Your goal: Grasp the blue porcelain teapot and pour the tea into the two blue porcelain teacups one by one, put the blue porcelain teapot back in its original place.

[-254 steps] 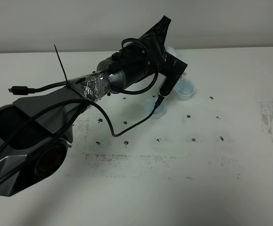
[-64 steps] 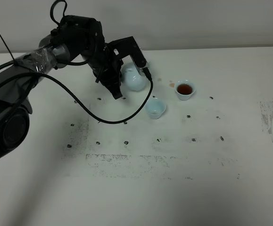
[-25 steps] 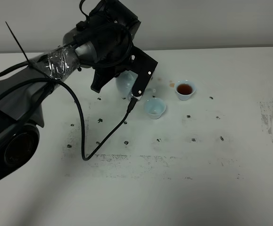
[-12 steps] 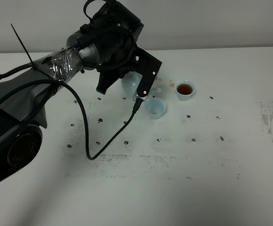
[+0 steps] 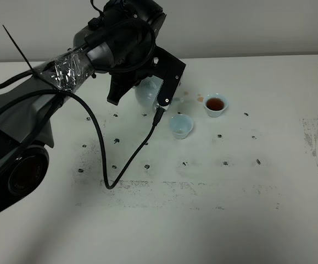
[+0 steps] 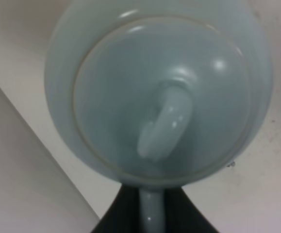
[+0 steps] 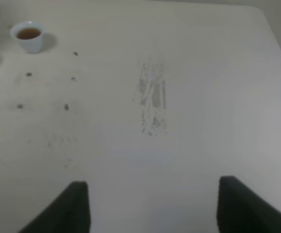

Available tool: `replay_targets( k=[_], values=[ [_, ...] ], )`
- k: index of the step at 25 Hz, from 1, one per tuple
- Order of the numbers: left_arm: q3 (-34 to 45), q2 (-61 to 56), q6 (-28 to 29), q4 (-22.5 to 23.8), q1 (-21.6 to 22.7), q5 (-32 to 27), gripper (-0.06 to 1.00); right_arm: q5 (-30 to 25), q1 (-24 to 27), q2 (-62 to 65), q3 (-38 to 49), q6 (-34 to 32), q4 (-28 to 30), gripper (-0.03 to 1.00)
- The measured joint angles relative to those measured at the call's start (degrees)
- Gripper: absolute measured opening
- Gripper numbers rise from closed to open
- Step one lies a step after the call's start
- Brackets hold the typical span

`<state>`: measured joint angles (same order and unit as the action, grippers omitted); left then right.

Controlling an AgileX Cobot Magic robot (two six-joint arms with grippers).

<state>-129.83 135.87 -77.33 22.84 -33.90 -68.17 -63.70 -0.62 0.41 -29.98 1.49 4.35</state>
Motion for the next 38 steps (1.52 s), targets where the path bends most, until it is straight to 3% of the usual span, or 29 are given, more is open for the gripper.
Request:
replay_targets(
  k=[18, 26, 38],
  values=[
    [-0.37, 0.00, 0.06, -1.10, 1.29, -0.06, 0.01, 0.00, 0.00, 0.00, 0.00, 0.00, 0.00, 0.54],
    [-0.39, 0.00, -7.94, -6.82, 3.49, -0.11, 0.01, 0.00, 0.00, 0.00, 0.00, 0.00, 0.00, 0.54],
    [-0.44, 0.85, -8.86, -4.52, 3.85, -0.20, 0.01, 0.00, 0.00, 0.00, 0.00, 0.00, 0.00, 0.54]
  ],
)
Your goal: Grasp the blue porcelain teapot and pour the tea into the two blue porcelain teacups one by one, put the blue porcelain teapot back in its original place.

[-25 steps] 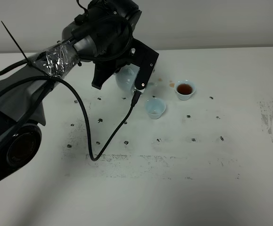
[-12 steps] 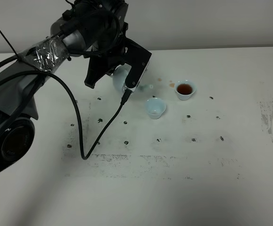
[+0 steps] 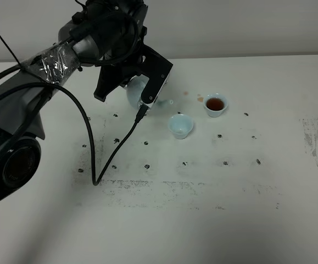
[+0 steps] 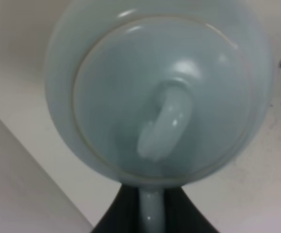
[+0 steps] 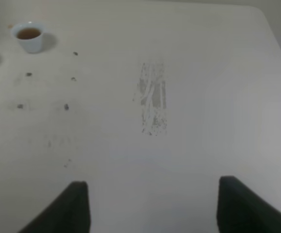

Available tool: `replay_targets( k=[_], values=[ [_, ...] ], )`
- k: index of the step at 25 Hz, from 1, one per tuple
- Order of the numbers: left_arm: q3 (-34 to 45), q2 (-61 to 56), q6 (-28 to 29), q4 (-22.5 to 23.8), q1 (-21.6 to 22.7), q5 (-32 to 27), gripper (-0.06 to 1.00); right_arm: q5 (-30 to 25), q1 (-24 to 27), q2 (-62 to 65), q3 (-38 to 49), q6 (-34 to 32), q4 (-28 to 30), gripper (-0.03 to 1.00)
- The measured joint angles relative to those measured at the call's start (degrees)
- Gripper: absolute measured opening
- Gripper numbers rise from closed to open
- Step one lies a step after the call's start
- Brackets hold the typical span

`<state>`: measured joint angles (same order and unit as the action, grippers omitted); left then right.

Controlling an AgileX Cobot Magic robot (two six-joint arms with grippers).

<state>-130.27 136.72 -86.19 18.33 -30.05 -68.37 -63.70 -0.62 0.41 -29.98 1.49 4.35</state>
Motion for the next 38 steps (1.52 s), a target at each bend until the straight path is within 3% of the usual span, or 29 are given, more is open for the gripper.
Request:
replay_targets(
  k=[9, 16, 23, 38],
  values=[
    [-0.26, 2.01, -0.39, 0.34, 0.19, 0.00, 0.01, 0.00, 0.00, 0.00, 0.00, 0.00, 0.00, 0.54],
    [-0.47, 2.01, 2.12, 6.20, -1.57, 0.00, 0.01, 0.00, 0.00, 0.00, 0.00, 0.00, -0.04, 0.54],
    [-0.47, 2.01, 10.32, 5.67, -1.57, 0.68, 0.01, 0.00, 0.00, 0.00, 0.00, 0.00, -0.04, 0.54],
    [-0.47, 1.96, 12.02, 2.76, -1.57, 0.59, 0.01, 0.00, 0.00, 0.00, 0.00, 0.00, -0.06, 0.54]
  ],
)
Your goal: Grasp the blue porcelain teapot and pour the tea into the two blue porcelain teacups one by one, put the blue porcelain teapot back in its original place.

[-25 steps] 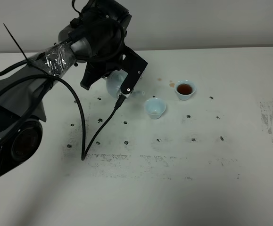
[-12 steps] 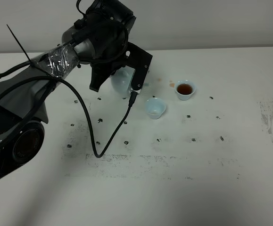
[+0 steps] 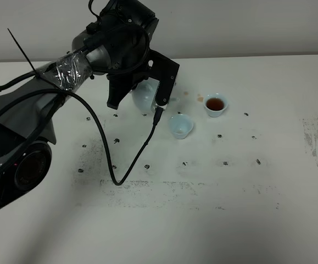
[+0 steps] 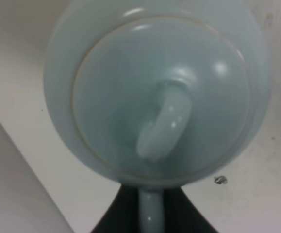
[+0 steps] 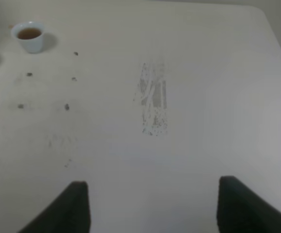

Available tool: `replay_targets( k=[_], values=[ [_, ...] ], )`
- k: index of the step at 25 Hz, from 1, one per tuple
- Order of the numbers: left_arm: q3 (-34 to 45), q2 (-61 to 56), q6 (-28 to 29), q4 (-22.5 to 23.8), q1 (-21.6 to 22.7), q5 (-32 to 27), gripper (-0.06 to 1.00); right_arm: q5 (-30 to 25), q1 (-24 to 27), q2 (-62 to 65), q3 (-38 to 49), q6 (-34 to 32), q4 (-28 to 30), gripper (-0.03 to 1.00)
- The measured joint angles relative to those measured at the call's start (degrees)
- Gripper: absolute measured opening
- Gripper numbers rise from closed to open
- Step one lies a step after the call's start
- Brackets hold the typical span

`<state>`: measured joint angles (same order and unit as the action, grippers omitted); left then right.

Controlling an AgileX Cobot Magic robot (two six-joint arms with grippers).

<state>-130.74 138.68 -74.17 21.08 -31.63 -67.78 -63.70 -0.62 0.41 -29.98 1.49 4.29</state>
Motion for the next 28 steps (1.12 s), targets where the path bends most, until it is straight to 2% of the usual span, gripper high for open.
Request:
replay_targets(
  k=[8, 11, 18, 25, 28],
  values=[
    [0.00, 0.00, -1.47, -0.21, 0.00, -0.40, 0.01, 0.00, 0.00, 0.00, 0.00, 0.00, 0.00, 0.54],
    [0.00, 0.00, -1.47, 2.27, 0.00, -0.46, 0.01, 0.00, 0.00, 0.00, 0.00, 0.00, 0.00, 0.54],
    [0.00, 0.11, -0.17, 4.48, 0.45, -0.33, 0.01, 0.00, 0.00, 0.00, 0.00, 0.00, 0.00, 0.54],
    [0.00, 1.23, -1.18, 6.18, 0.52, 3.06, 0.01, 0.00, 0.00, 0.00, 0.00, 0.00, 0.00, 0.54],
    [0.00, 1.23, -1.65, 8.44, -0.02, 4.90, 0.01, 0.00, 0.00, 0.00, 0.00, 0.00, -0.05, 0.54]
  ],
)
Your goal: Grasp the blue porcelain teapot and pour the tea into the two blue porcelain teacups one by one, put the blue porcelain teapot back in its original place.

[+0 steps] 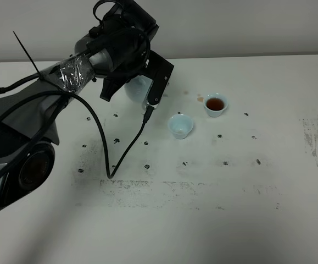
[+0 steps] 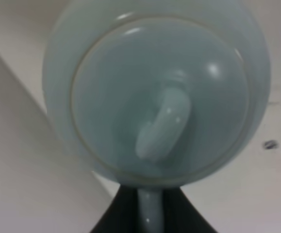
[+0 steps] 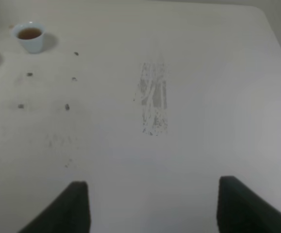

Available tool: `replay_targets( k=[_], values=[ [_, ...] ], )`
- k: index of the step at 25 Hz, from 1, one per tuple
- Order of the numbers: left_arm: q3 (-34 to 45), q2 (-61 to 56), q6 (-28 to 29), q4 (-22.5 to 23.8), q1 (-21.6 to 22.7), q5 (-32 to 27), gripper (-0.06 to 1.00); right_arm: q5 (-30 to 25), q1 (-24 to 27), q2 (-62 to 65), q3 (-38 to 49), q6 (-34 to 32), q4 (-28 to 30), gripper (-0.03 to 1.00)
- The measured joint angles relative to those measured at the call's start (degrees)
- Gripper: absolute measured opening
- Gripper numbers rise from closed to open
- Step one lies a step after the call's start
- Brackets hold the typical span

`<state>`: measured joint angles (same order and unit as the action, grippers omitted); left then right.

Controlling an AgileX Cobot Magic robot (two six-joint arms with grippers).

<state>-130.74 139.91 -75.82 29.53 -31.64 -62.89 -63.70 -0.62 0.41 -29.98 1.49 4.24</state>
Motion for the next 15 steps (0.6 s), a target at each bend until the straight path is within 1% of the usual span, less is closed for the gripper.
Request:
replay_targets(
  k=[3, 9, 15],
  values=[
    [0.00, 0.00, -0.05, 1.32, -0.79, 1.05, 0.01, 0.00, 0.00, 0.00, 0.00, 0.00, 0.00, 0.54],
    [0.00, 0.00, -0.29, 4.09, -3.47, 1.31, 0.01, 0.00, 0.00, 0.00, 0.00, 0.00, 0.00, 0.54],
    [0.00, 0.00, -3.73, 5.08, -5.13, 1.38, 0.01, 0.00, 0.00, 0.00, 0.00, 0.00, 0.00, 0.54]
  ],
)
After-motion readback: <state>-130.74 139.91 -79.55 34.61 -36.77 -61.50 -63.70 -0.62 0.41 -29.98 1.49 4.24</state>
